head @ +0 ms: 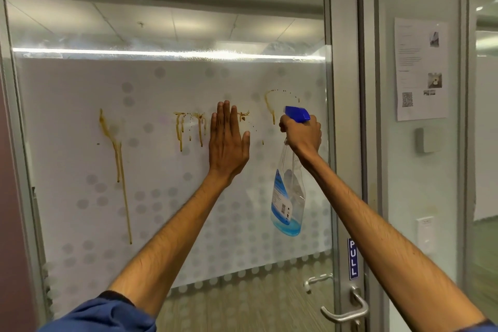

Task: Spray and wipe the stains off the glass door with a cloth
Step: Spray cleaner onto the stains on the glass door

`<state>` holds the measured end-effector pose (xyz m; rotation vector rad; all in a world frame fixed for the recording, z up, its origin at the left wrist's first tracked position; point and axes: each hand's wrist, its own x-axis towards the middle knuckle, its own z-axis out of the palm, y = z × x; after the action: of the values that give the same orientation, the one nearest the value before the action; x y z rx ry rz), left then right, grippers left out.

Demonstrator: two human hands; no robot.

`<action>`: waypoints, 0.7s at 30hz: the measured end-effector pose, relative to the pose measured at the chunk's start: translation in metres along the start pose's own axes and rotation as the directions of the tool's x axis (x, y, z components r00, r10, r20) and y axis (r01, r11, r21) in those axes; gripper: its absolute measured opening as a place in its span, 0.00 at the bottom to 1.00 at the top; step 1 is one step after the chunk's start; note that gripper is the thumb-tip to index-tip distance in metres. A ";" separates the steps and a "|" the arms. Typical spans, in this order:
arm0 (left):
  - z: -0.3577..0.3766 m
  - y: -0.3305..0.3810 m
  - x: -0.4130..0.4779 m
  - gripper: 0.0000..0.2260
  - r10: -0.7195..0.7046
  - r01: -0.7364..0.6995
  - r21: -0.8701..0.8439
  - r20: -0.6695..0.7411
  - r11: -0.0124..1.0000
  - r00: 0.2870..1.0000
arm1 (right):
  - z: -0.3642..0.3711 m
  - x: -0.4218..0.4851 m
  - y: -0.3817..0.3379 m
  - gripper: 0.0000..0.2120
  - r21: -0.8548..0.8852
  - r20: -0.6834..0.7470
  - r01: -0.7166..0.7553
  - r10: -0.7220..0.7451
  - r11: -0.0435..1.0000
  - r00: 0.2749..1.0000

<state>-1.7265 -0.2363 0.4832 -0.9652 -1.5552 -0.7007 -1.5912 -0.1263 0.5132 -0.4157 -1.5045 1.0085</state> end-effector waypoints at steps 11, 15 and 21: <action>-0.010 0.054 -0.071 0.18 -0.064 0.122 -0.460 0.141 0.879 0.988 | -0.026 -0.044 0.012 0.14 -0.087 0.092 -0.017 0.025 0.996 0.995; -0.013 0.081 -0.108 0.31 0.041 0.290 -0.587 0.484 0.756 0.874 | -0.042 -0.062 0.017 0.10 -0.096 0.134 -0.019 0.032 0.995 0.990; -0.018 0.123 -0.154 0.39 0.169 0.446 -0.611 0.693 0.654 0.701 | -0.077 -0.095 0.027 0.19 -0.208 0.166 -0.018 0.054 0.978 0.985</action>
<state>-1.6040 -0.2238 0.3286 -1.9301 -2.0738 -1.2597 -1.5061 -0.1560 0.4256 -0.5151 -1.7703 0.9383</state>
